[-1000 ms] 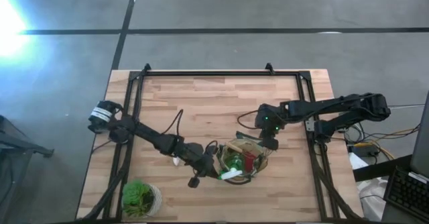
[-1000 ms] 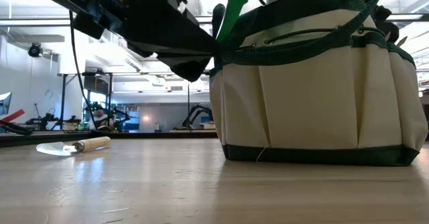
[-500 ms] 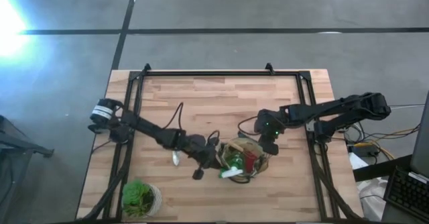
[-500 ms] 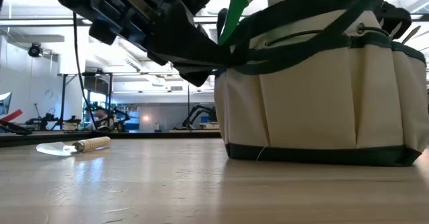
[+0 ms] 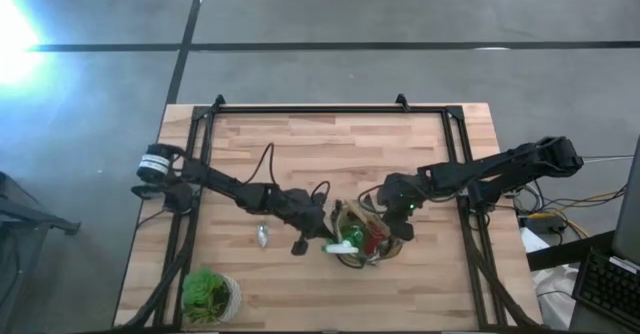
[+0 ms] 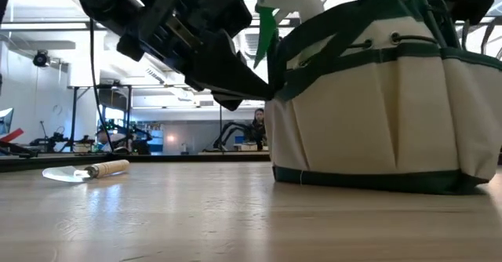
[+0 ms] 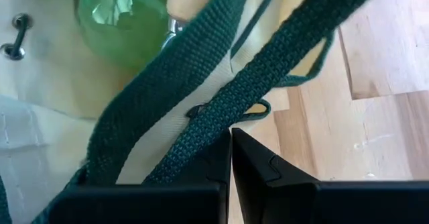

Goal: Pick & Place Garden tools in Gardening bag
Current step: Adjust the gardening bag

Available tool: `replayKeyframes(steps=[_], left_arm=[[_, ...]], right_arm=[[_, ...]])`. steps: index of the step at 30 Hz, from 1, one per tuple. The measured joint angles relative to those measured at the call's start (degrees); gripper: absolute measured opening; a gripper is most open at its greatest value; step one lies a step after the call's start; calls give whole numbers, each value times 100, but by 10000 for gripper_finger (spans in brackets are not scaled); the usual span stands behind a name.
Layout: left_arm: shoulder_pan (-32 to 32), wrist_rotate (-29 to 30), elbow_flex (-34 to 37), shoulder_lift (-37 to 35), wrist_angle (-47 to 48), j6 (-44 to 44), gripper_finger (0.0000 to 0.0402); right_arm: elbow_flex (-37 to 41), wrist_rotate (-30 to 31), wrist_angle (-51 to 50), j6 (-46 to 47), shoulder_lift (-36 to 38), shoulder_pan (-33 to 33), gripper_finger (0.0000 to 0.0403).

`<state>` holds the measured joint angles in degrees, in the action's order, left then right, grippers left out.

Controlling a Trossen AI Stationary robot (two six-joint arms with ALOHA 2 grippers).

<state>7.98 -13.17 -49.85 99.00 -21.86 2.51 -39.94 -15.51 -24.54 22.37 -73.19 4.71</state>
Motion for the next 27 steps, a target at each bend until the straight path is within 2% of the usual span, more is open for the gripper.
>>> replayKeyframes(steps=[7,16,21,27], left_arm=[[-285,-4,39,0,6,-17,23],[-799,-587,40,0,22,-101,23],[-1038,-871,41,0,71,-103,23],[-1292,-883,45,0,347,-182,23]], right_arm=[[0,2,149,353,0,44,8],[0,-1,457,913,-101,44,8],[-2,-183,556,1156,-608,45,8],[-92,-721,1678,1196,-1289,217,8]])
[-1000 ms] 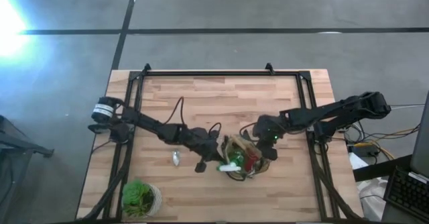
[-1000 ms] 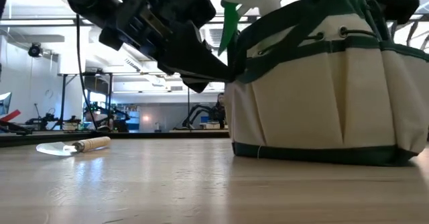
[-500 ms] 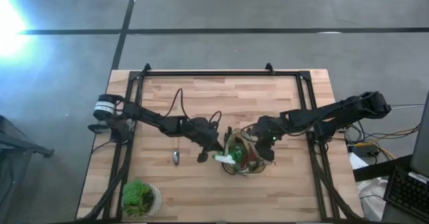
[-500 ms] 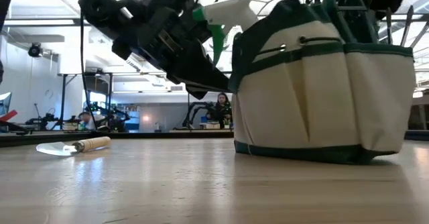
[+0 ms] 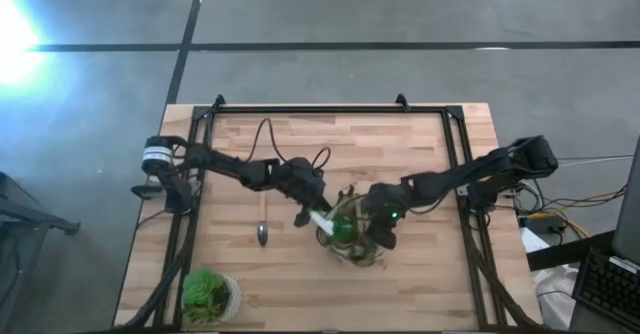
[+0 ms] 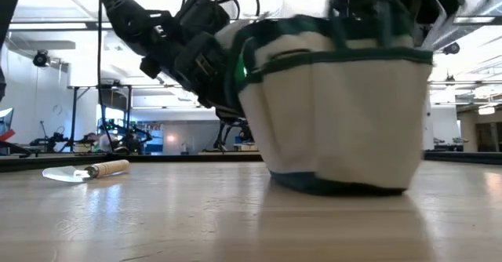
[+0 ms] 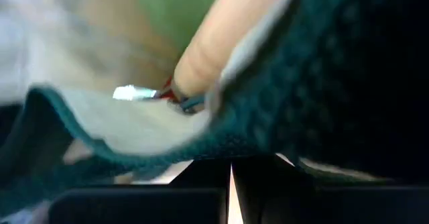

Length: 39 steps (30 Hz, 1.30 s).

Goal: Pick & Place Garden tools in Gardening bag
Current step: Adjust the gardening bag

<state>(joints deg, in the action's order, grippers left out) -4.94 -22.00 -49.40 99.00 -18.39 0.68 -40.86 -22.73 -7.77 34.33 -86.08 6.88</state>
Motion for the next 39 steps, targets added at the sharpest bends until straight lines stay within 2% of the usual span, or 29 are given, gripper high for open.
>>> replayKeyframes(steps=[3,12,18,24,30,39], left_arm=[[-118,-11,2,0,90,-79,23],[-604,-647,2,0,102,-231,23],[-941,-1006,1,0,144,-327,23],[-1096,-1042,-1,0,445,-465,23],[-1094,-1164,-1,-6,533,-487,23],[-1111,-1110,-1,-521,1738,-653,23]], right_arm=[[-249,-12,-69,-112,-173,120,8],[-625,191,-145,-197,-389,178,8],[-787,552,-559,-254,-250,174,8],[-956,959,-1311,-425,-5,174,8],[-1058,1004,-1479,-609,194,173,8],[-1056,1268,-2049,-659,539,142,8]])
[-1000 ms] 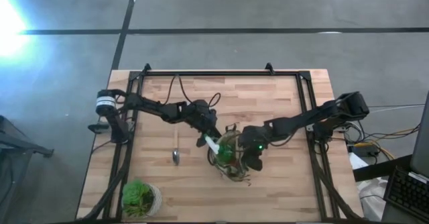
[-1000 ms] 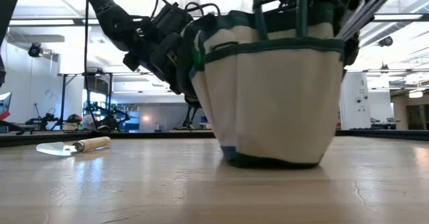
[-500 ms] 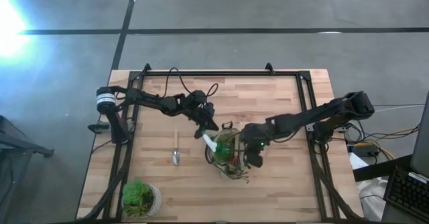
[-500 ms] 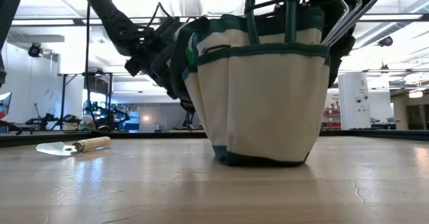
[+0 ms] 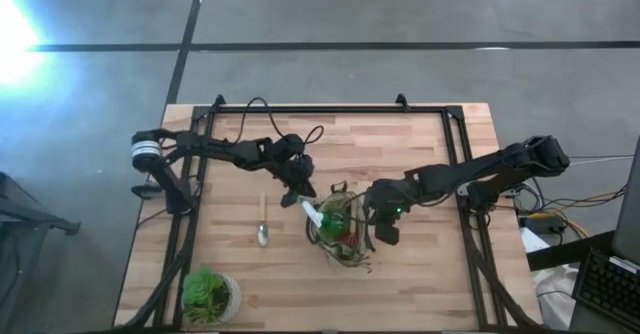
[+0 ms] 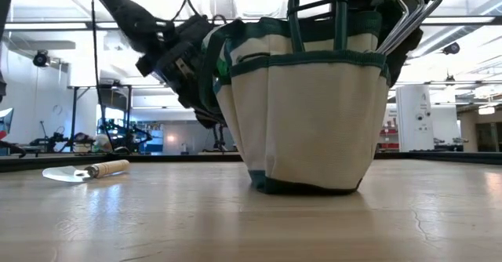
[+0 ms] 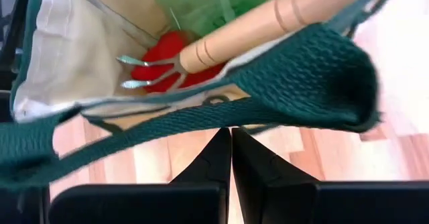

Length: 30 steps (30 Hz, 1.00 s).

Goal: Pick & Place Garden tools in Gardening bag
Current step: Adjust the gardening bag, then put the trowel into the side pocket of the gardening bag

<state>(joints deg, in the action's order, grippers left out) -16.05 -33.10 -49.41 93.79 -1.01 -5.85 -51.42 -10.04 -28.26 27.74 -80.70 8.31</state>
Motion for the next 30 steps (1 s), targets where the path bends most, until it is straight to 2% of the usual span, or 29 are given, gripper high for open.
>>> replayKeyframes(steps=[7,14,19,26,30], left_arm=[[-5,560,0,-670,901,-125,23],[-6,603,55,-1370,1426,-88,23],[17,593,397,-1906,1516,190,23],[246,595,991,-2658,1503,1147,23],[550,634,1135,-2972,1486,2264,23]], right_arm=[[4,140,-393,-164,302,-54,8],[4,435,-835,-289,764,-122,8],[7,993,-1564,-333,1046,-207,8],[49,1223,-2108,-337,1309,-395,8],[107,1232,-2094,-420,1361,-530,8]])
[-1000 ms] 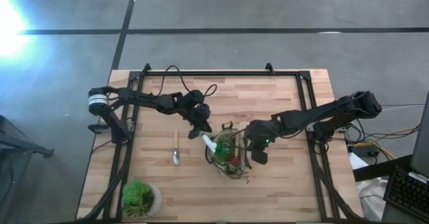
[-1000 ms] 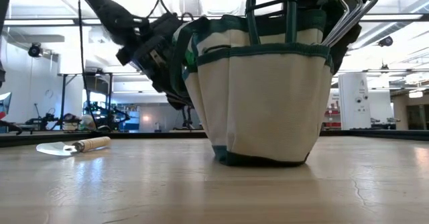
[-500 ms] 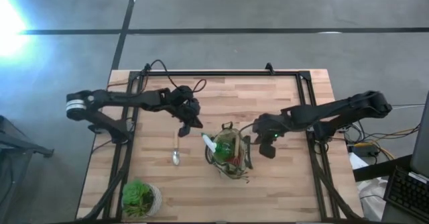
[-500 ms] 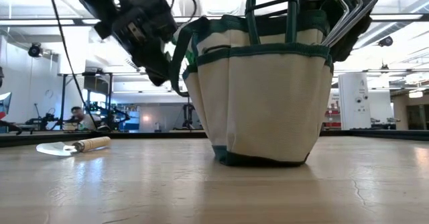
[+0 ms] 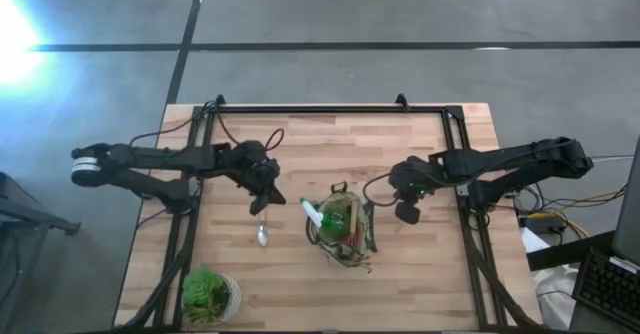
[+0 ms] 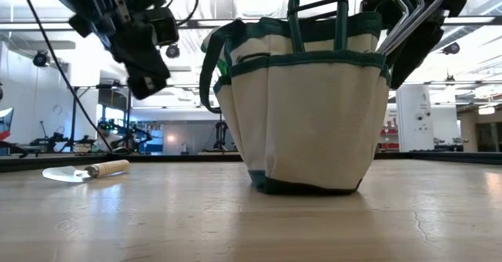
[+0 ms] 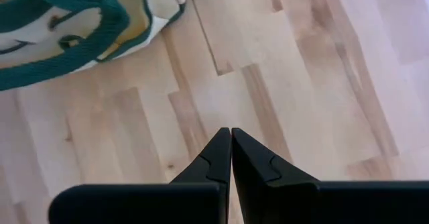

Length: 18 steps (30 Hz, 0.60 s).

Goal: Pick & Place Garden tools in Gardening bag
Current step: Put the trowel into the side pocket of the gardening bag

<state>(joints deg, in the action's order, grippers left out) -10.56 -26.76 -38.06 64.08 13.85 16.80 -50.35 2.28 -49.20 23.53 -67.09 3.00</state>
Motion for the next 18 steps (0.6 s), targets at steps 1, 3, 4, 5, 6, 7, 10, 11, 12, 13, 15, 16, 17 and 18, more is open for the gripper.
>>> replayKeyframes(steps=[1,3,4,5,6,7,10,11,12,13,15,16,17,18], left_arm=[[103,63,6,-47,56,310,23],[323,398,-1,-122,177,828,23],[440,584,-32,-145,371,1028,23],[559,827,-84,-151,580,1228,23],[677,1077,-144,-149,799,1471,23],[795,1351,-194,-145,1055,1715,23],[1107,2125,-316,-80,1802,2411,23],[1184,2322,-345,-62,1990,2579,23],[1246,2461,-374,-47,2180,2700,23],[1292,2566,-397,-37,2303,2782,23],[1319,2620,-402,-26,2369,2913,23],[1319,2635,-394,-26,2365,2976,23],[1319,2669,-394,-26,2361,3018,24],[1319,2739,-394,-26,2359,3098,27]], right_arm=[[3,7,2,-38,-2,-36,8],[11,24,6,-92,-20,-107,8],[11,41,9,-105,-38,-142,8],[19,49,10,-120,-48,-181,8],[30,51,5,-127,-52,-216,8],[34,51,6,-129,-52,-246,8],[60,49,3,-143,-48,-316,8],[64,52,4,-156,-48,-326,8],[64,50,13,-185,-48,-338,8],[64,51,12,-224,-46,-352,8],[64,51,14,-282,-48,-358,8],[64,51,14,-296,-48,-360,8],[64,51,14,-304,-48,-360,8],[66,48,18,-310,-48,-360,8]])
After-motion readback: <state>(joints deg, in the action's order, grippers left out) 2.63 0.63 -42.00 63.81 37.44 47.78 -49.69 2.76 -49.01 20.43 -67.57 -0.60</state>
